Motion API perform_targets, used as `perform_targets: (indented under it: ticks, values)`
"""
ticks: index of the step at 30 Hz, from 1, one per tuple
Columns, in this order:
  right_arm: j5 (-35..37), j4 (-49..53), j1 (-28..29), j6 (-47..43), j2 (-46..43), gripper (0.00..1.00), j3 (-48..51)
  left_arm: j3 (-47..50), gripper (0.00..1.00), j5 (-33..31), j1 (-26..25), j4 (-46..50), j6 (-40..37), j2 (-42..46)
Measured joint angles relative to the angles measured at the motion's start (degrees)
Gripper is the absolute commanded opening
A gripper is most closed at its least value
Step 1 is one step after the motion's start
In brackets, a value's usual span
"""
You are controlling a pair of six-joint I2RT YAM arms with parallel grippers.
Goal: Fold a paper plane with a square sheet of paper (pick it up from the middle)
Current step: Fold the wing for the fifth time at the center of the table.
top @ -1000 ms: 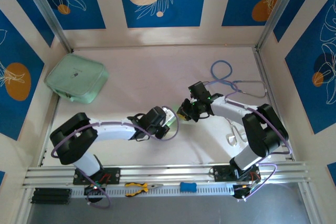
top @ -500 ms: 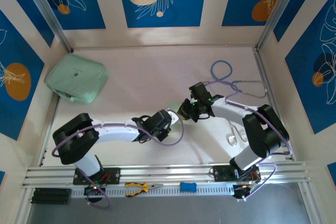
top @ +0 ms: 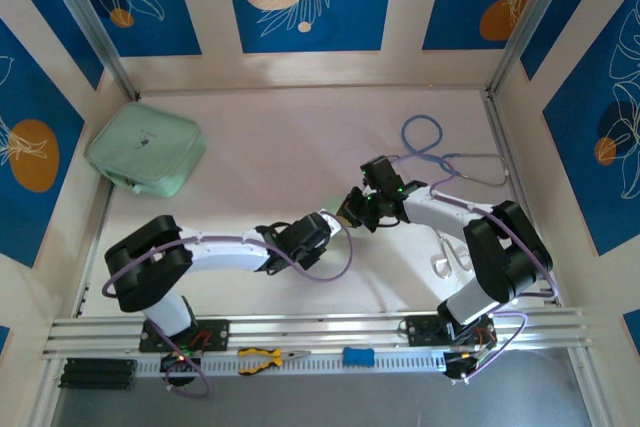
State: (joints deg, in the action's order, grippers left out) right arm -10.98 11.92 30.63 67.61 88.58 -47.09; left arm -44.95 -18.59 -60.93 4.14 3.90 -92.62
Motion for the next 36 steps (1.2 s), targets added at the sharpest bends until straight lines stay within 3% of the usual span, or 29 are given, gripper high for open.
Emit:
perform_targets:
  ticks: [3,8,16,21,29,36]
  values:
    - [0.00,-0.15,0.00,0.00,0.00,0.02,0.02,0.00,0.14,0.04,0.00,-0.02,0.02,0.02]
    - [0.00,-0.17,0.00,0.00,0.00,0.03,0.02,0.00,0.05,0.26,0.00,-0.07,0.09,0.09]
    - [0.61,0.92,-0.15,-0.52,-2.10,0.30,0.94,0.00,0.00,3.19,0.17,-0.28,2.01,0.09]
    - [2.75,2.51,-1.31,-1.14,-8.35,0.35,3.52,0.13,0.00,9.68,2.01,-1.62,5.51,0.09]
    - [5.27,2.69,-4.22,-2.21,-19.69,0.37,10.69,0.66,0.00,23.45,7.08,-4.90,10.71,0.09]
    - [4.87,-0.83,-4.52,-3.10,-24.26,0.36,15.78,0.68,0.00,31.91,9.40,-7.13,13.31,-1.01]
